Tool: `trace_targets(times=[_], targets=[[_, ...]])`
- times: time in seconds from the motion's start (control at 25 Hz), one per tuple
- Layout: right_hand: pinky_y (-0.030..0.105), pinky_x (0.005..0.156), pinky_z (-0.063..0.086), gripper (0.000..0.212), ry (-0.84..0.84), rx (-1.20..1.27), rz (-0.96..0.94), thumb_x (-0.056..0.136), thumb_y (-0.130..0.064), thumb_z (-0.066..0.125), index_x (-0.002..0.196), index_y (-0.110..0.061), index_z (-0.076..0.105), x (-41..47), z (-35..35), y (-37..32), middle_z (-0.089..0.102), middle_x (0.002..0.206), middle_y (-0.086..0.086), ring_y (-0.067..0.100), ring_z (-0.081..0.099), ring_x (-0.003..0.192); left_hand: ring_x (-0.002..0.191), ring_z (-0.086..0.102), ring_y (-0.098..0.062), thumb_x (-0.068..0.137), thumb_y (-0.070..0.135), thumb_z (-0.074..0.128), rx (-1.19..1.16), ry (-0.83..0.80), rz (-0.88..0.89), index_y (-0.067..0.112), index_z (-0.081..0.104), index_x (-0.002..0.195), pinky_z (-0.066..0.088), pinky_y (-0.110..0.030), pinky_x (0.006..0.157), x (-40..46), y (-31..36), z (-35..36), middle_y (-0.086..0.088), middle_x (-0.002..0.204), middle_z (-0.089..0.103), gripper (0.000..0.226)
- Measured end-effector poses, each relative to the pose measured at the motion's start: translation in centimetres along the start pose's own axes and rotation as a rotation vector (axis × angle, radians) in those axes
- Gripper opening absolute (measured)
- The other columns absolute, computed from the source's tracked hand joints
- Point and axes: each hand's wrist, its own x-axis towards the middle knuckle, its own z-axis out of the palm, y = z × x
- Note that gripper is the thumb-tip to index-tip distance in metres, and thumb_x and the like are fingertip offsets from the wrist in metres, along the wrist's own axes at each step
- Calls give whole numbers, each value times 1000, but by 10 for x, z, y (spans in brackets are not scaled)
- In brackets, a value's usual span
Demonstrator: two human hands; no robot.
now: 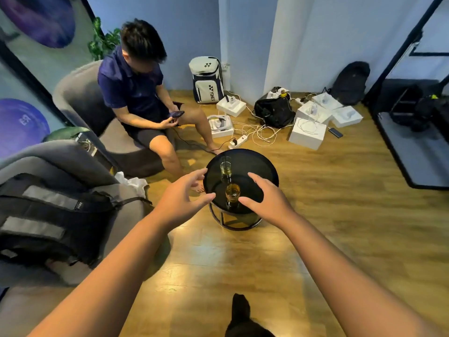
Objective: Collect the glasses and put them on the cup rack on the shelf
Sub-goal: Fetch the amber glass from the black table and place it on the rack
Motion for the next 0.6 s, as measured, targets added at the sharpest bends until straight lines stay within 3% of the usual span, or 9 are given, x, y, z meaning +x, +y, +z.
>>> trace_targets(times=[0.16,0.4,0.6], targets=[[45,109,49,81,71,22,69,89,-55,76,158,-43,36,37,1,-4,46,160,-5,19,45,144,125,57,-7,88,46,78,-3,-60,39,36,45,154,47,-26,100,54,-27,-5,11,141,61,74],[38,107,47,85,145,30,187,87,-55,78,158,-45,34,65,35,-3,47,159,-6,18,45,145,127,57,-9,85,42,83,-40,-155,118,37,46,153,49,-37,107,118,-82,-13,12,144,59,77],[30,100,41,93,281,102,382,82,-58,81,158,-50,29,77,102,-2,46,160,-7,15,44,145,129,53,-5,87,36,83,-67,-358,190,35,43,155,46,-30,106,172,-140,-11,11,148,55,80]])
